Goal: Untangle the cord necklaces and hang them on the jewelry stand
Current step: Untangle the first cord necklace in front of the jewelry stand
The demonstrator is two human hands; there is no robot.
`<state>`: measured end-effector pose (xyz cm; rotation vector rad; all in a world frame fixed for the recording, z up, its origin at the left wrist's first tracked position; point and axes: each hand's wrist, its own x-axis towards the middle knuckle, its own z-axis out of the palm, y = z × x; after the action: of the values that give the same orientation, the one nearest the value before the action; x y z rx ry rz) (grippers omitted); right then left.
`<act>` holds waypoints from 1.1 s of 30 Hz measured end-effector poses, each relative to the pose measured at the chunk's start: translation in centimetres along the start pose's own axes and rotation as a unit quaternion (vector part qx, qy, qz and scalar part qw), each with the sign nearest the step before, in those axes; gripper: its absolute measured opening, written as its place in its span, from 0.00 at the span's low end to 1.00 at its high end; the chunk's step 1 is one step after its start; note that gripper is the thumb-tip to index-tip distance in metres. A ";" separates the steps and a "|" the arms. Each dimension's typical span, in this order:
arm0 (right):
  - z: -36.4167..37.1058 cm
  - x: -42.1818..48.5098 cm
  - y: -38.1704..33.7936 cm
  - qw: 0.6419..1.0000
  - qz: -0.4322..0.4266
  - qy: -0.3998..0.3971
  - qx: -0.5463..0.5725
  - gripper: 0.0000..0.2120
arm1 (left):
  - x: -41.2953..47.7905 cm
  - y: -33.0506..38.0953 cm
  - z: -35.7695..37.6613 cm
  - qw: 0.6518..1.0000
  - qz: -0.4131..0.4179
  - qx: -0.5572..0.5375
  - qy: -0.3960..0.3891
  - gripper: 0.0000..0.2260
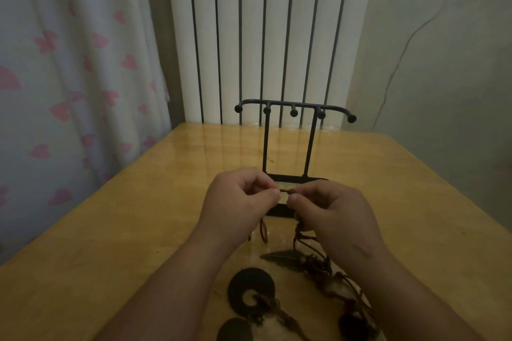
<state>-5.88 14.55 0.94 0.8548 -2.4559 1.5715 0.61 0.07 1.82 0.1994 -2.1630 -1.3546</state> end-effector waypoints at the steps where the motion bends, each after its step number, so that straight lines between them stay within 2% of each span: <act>1: 0.0 0.0 0.0 1.000 -0.002 -0.002 0.002 0.03 | 0.0 0.0 0.0 1.000 0.000 -0.003 -0.010 0.05; 21: -0.1 -0.1 -0.2 0.998 0.004 -0.009 0.058 0.06 | 0.0 -0.3 0.1 1.000 -0.001 0.009 -0.020 0.05; 33: -0.1 -0.1 -0.5 0.999 -0.003 -0.038 0.015 0.07 | -0.1 -0.2 0.2 0.998 0.030 0.043 -0.016 0.05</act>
<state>-5.55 14.54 1.41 0.9432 -2.4839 1.6072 0.53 0.12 1.51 0.1467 -2.2388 -1.2405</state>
